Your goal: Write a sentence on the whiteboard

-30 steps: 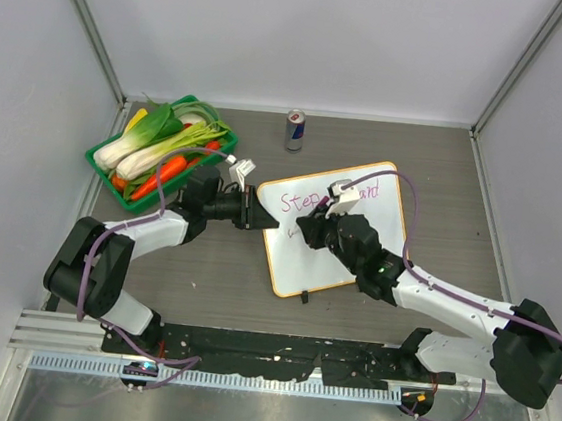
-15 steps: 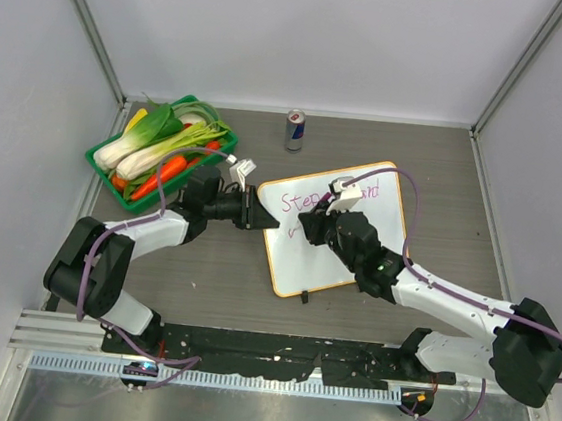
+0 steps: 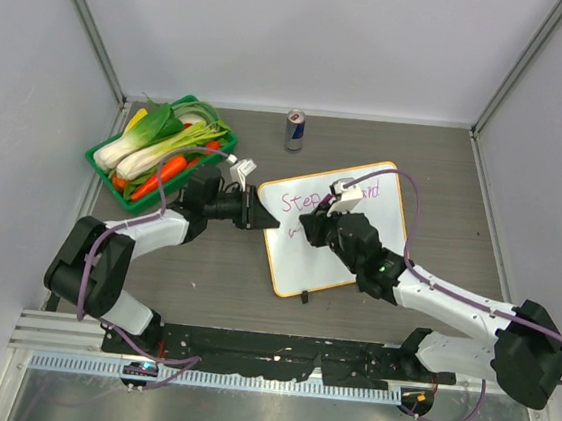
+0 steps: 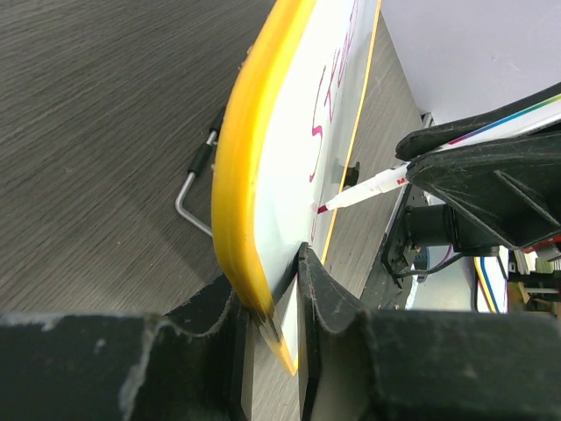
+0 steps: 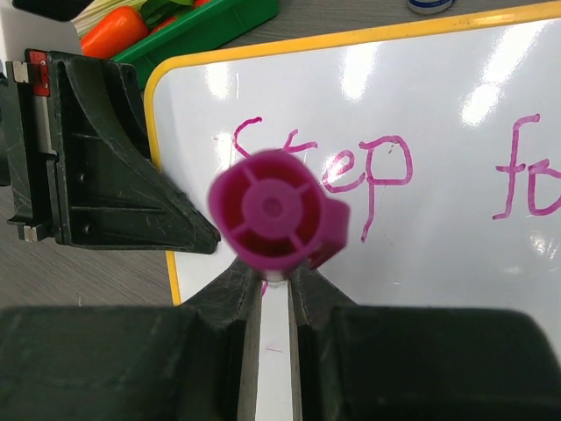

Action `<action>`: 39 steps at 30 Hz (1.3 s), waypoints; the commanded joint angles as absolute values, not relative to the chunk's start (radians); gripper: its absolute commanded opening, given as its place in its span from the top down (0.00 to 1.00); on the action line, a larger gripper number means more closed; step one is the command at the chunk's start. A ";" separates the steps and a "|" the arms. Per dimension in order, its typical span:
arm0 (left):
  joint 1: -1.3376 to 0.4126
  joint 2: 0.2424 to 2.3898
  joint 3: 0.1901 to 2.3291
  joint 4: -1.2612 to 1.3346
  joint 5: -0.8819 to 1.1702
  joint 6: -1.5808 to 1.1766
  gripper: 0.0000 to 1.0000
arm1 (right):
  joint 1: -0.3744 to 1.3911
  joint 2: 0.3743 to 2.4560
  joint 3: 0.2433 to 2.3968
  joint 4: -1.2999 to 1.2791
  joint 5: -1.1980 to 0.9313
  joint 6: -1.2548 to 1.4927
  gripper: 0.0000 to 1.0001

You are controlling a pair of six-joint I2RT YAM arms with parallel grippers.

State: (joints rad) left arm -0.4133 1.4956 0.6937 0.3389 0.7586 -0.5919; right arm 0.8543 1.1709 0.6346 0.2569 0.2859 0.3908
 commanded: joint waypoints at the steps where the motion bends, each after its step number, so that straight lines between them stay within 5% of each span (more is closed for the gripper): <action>1: -0.460 1.545 0.676 0.218 0.634 -0.410 1.00 | 0.848 1.147 0.607 0.204 0.304 0.371 0.99; 39: -0.469 1.549 0.683 0.202 0.627 -0.400 1.00 | 0.847 1.204 0.709 0.190 0.410 0.347 0.98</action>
State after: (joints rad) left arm -0.4187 1.5059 0.7029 0.3344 0.7525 -0.5903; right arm 0.8555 1.1774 0.6624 0.1947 0.3279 0.3737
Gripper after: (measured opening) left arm 0.221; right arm 0.181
